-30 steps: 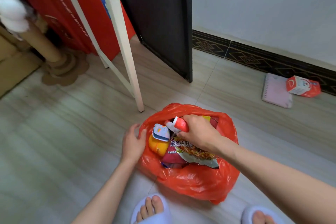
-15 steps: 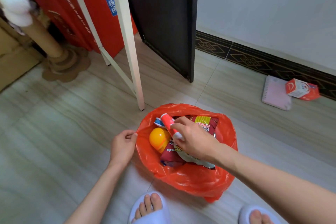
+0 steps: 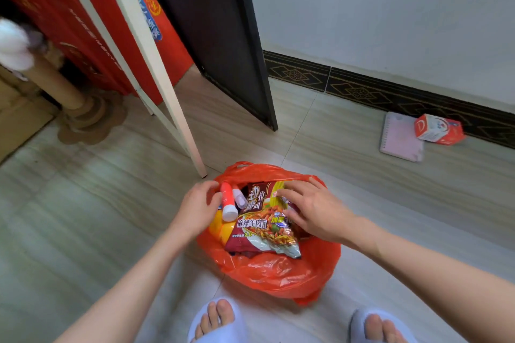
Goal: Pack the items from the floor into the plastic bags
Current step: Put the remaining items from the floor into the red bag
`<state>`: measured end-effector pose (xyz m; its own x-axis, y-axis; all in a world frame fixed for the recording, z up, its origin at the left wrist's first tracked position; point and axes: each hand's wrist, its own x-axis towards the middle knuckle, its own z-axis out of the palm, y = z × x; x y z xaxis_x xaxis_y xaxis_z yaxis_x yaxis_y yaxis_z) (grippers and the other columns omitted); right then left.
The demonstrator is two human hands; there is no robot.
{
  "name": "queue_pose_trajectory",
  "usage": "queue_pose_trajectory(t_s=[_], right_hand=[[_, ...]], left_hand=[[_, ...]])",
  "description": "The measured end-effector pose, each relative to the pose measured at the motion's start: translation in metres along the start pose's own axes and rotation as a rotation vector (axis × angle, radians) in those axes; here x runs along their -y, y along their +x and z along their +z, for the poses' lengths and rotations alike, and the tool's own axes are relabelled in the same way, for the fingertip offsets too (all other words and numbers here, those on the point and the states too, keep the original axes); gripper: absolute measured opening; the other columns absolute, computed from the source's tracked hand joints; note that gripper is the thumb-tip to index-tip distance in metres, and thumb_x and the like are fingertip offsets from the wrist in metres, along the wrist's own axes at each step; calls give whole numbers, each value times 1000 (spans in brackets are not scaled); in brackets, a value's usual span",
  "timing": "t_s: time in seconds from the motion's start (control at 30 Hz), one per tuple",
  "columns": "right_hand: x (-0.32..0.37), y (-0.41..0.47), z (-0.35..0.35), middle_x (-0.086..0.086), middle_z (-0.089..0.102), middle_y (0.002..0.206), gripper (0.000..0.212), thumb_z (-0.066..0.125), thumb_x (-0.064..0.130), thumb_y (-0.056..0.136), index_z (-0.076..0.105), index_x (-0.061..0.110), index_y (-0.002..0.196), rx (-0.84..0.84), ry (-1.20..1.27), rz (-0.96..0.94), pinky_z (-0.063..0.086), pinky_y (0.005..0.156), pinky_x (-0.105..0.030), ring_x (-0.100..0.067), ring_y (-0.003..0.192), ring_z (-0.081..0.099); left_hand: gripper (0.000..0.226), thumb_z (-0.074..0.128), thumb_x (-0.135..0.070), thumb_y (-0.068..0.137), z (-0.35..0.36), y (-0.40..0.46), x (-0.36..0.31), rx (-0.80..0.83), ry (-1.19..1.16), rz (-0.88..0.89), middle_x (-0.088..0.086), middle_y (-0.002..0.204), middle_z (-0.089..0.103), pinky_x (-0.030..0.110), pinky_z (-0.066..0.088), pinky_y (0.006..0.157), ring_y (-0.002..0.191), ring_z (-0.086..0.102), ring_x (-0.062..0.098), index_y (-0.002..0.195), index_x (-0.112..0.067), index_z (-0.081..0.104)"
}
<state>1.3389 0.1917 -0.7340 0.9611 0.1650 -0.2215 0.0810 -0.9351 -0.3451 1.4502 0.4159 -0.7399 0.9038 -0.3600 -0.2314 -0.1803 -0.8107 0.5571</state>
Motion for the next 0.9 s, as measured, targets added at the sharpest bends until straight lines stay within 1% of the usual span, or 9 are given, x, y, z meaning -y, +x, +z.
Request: queue_pose_trajectory(t_s=[0.07,0.17,0.27,0.37,0.43,0.5,0.6,0.7,0.9], right_hand=[[-23,-15,-8,-7,49,136,53,31,45,89,47,17,132,-54,35,90,25,110,-44,-26,126,45],[-69,-39,-20,-6,43,142,47,45,34,94,40,16,137,-118,56,259,19,113,-40,-23,131,39],[-125,-60,-28,-14,50,134,46,54,26,90,46,9,132,-199,35,454,30,105,-40,-31,123,46],[-179,-74,-31,-18,52,129,46,55,24,88,46,7,131,-249,40,658,39,97,-41,-36,116,50],[-211,-80,-29,-15,47,135,50,51,27,90,40,10,136,-235,70,761,39,96,-40,-35,120,46],[-240,-82,-28,-15,43,138,52,49,33,92,36,11,138,-241,125,861,37,97,-40,-34,124,41],[-288,-72,-29,-22,46,131,53,55,34,89,41,6,132,-376,318,1008,37,96,-39,-37,121,43],[-330,-54,-34,-20,52,125,56,61,36,83,47,5,126,-532,450,1108,38,92,-34,-35,116,47],[-368,-21,-29,-22,37,135,96,62,60,74,29,-6,136,-483,457,1243,29,105,-37,-36,126,34]], left_hand=[[33,55,-20,87,5,2,-17,75,82,112,14,114,59,25,35,90,109,54,29,116,-6,58],[38,52,-22,90,16,14,-54,169,227,324,5,130,48,25,30,101,123,45,21,127,-13,49],[46,47,-30,93,34,34,-110,223,343,550,3,142,37,32,31,107,131,37,20,136,-17,40],[49,42,-35,90,76,66,-159,230,411,729,13,142,40,38,36,105,130,39,28,134,-15,43],[50,44,-32,87,116,84,-182,256,379,697,18,140,40,40,36,105,130,39,32,134,-13,43],[54,52,-24,89,159,96,-203,306,278,556,18,145,33,38,30,109,134,30,31,138,-13,36],[65,55,-26,88,216,109,-228,356,187,406,16,149,24,36,25,111,137,22,29,143,-13,24],[70,56,-31,87,251,122,-259,301,50,260,13,146,27,35,26,107,134,25,29,143,-11,20],[86,57,-57,78,307,146,-300,179,179,273,12,143,28,40,28,101,130,25,28,140,-10,22]])
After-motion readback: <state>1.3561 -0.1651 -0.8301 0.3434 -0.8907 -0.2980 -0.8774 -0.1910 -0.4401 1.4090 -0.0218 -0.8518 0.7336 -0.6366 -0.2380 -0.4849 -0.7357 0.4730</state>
